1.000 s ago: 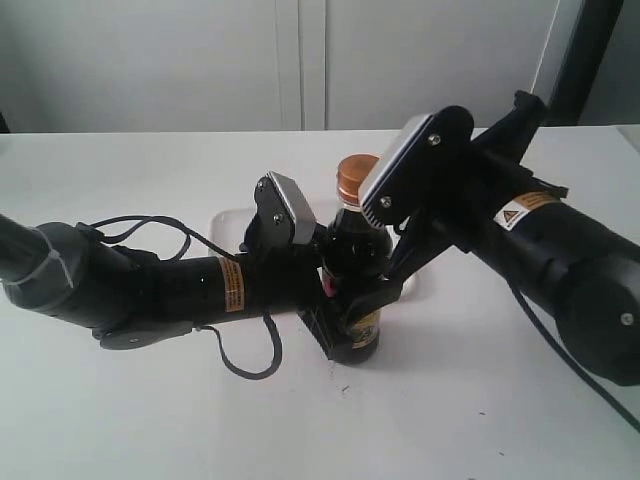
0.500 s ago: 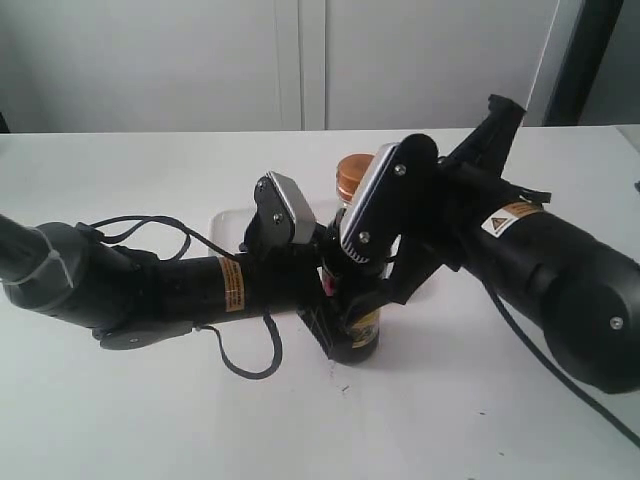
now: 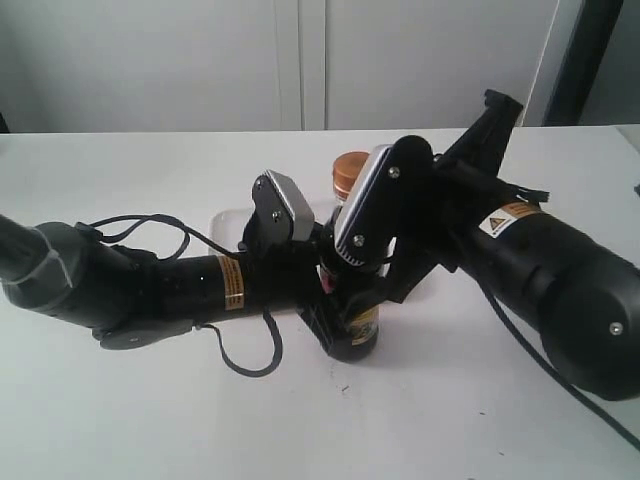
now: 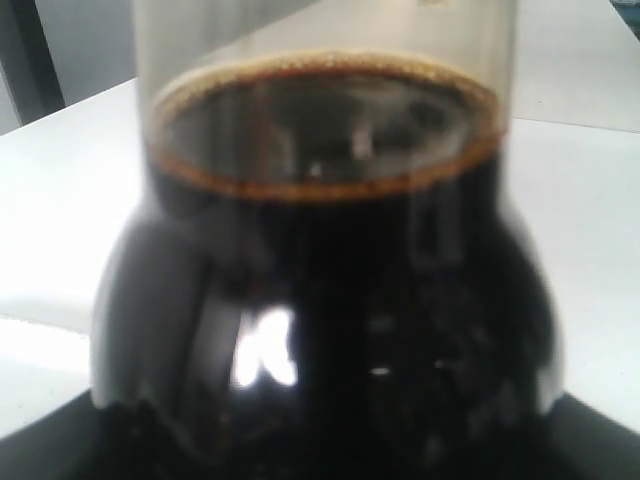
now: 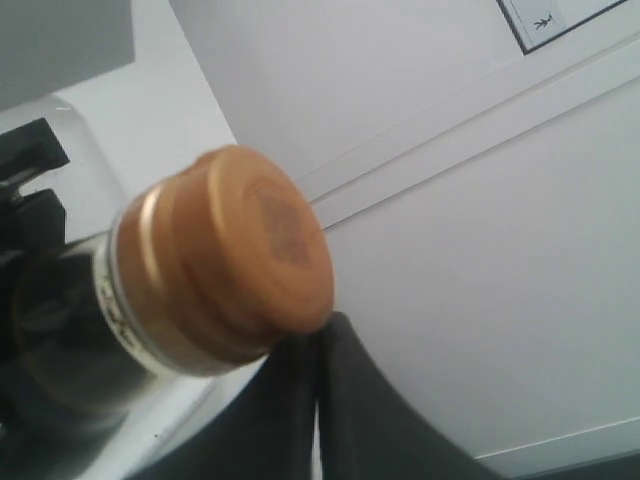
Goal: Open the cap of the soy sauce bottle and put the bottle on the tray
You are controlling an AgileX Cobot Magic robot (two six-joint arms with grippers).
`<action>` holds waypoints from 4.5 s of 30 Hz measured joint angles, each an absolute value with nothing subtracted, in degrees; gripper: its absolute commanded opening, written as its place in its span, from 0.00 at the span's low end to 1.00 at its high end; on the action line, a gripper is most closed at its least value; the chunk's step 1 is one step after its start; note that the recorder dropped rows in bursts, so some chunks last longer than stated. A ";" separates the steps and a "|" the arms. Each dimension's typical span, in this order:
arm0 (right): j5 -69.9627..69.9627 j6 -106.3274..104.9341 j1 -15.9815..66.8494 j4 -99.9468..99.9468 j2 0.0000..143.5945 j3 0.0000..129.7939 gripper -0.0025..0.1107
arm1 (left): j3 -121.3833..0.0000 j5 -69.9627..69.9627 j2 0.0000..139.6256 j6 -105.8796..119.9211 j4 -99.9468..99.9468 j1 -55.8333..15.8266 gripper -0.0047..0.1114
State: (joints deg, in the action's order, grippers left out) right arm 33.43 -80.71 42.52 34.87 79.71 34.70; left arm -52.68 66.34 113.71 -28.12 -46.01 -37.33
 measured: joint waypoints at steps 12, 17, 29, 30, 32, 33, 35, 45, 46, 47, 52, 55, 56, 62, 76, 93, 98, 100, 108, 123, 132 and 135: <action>32.37 -82.13 43.22 39.66 79.71 36.49 0.02 | -52.68 65.77 113.71 -28.12 -45.31 -37.33 0.04; 30.77 -84.28 43.33 42.59 79.71 37.55 0.02 | -52.68 65.73 113.71 -28.01 -44.75 -37.33 0.04; 34.41 -97.05 47.82 55.11 79.71 38.74 0.02 | -52.68 65.52 113.71 -28.01 -44.41 -37.33 0.04; 34.17 -97.17 48.07 56.19 79.71 39.26 0.02 | -52.68 65.52 113.71 -28.01 -44.30 -37.33 0.04; 34.06 -97.48 48.18 57.64 79.71 39.94 0.02 | -52.68 65.30 113.71 -28.01 -43.87 -37.22 0.04; 34.06 -97.86 48.27 58.13 79.71 40.43 0.02 | -52.68 65.12 113.71 -27.86 -43.73 -37.22 0.04; 34.18 -98.54 48.63 58.25 79.71 42.03 0.02 | -52.77 64.92 113.62 -27.74 -43.62 -37.11 0.04; 32.18 -108.59 48.89 68.37 79.64 47.86 0.02 | -53.18 63.99 113.51 -27.63 -44.22 -37.11 0.04; 32.41 -110.12 48.89 69.84 79.64 48.47 0.02 | -53.18 63.99 113.41 -27.63 -44.22 -37.11 0.04; 32.76 -111.25 48.99 71.00 79.64 49.08 0.02 | -53.18 63.99 113.41 -27.63 -44.22 -37.21 0.04; 34.96 -118.31 48.99 79.82 79.64 52.68 0.02 | -53.18 63.77 113.41 -27.63 -44.22 -37.21 0.04; 38.21 -121.24 49.01 84.16 79.64 54.31 0.02 | -53.18 63.77 113.41 -27.63 -44.22 -37.21 0.04; 39.18 -121.25 49.01 85.00 79.64 54.54 0.02 | -53.18 63.77 113.41 -27.63 -44.22 -37.21 0.04; 39.10 -121.34 46.61 89.60 79.64 54.67 0.02 | -53.18 63.77 113.41 -27.63 -44.22 -37.21 0.04; 24.77 -121.34 32.21 93.10 78.40 54.67 0.02 | -53.18 63.77 113.41 -27.63 -44.22 -37.21 0.04; -15.79 -120.04 12.66 85.46 78.40 54.67 0.02 | -53.18 63.77 113.41 -27.63 -44.22 -37.21 0.04; -24.70 -110.19 9.24 68.53 78.40 54.67 0.02 | -53.18 63.77 113.41 -27.63 -44.22 -37.21 0.04; -27.24 -104.54 8.19 59.61 78.98 54.67 0.02 | -53.18 63.77 113.41 -27.63 -44.22 -37.21 0.04; -36.11 -76.11 3.70 29.50 81.77 57.81 0.02 | -53.18 63.77 113.41 -27.74 -44.34 -37.21 0.04; -42.36 -36.14 -7.25 21.01 83.07 61.10 0.02 | -53.18 63.77 113.41 -28.19 -44.34 -37.21 0.04; -32.42 -39.08 -7.34 21.01 76.15 53.99 0.02 | -53.18 63.77 113.41 -28.19 -44.22 -37.21 0.04; -30.24 -39.53 -7.34 21.24 74.07 52.52 0.02 | -53.18 63.77 113.41 -28.19 -44.22 -37.21 0.04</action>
